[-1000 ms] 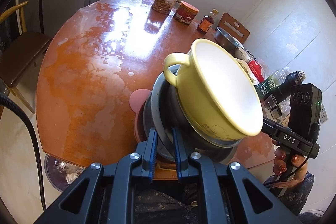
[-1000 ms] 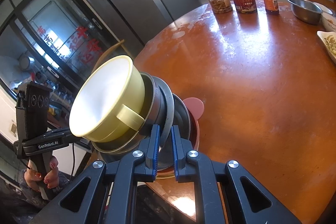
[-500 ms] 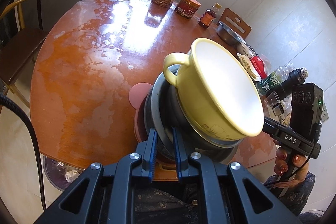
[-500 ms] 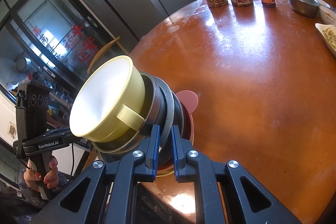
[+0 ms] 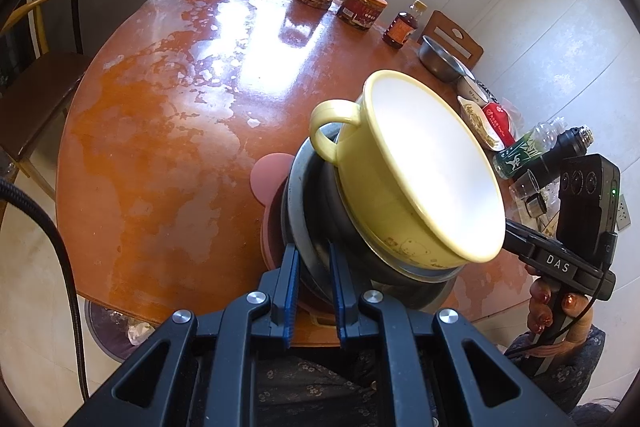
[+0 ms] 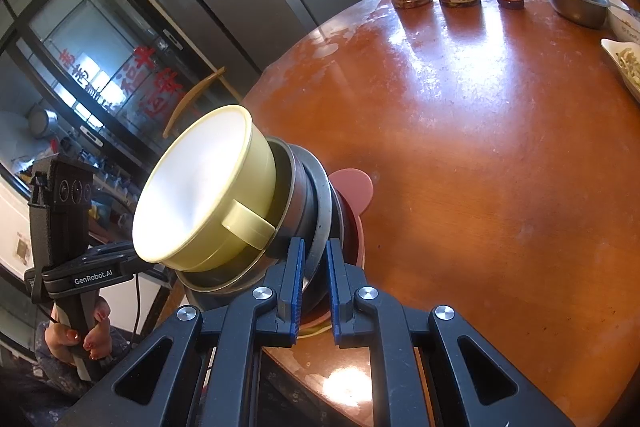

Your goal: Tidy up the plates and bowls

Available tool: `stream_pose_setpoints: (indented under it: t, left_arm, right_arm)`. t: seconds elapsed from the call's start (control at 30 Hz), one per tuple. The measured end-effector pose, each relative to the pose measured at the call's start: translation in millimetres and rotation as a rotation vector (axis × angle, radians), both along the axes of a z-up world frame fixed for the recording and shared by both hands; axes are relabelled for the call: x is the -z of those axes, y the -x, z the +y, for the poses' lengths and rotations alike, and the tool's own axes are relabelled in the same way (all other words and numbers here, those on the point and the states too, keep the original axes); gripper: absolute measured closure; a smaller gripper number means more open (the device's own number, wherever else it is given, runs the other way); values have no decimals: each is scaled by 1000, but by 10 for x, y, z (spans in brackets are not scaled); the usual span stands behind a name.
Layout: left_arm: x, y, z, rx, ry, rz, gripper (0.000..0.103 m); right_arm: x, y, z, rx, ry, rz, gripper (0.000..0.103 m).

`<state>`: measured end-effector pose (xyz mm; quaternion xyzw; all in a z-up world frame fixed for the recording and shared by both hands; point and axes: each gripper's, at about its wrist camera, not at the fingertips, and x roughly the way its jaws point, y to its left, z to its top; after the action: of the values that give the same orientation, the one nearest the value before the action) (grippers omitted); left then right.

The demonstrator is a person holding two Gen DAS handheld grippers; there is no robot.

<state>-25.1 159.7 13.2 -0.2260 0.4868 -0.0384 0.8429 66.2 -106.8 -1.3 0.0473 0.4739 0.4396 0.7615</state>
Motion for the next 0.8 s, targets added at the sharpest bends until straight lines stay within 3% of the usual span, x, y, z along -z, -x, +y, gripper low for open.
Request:
stream_pose_setpoints:
  t: [0.8]
  left_arm:
    - [64, 0, -8, 0, -16, 15, 89]
  right_arm:
    - [46, -31, 54, -3, 4, 1, 90]
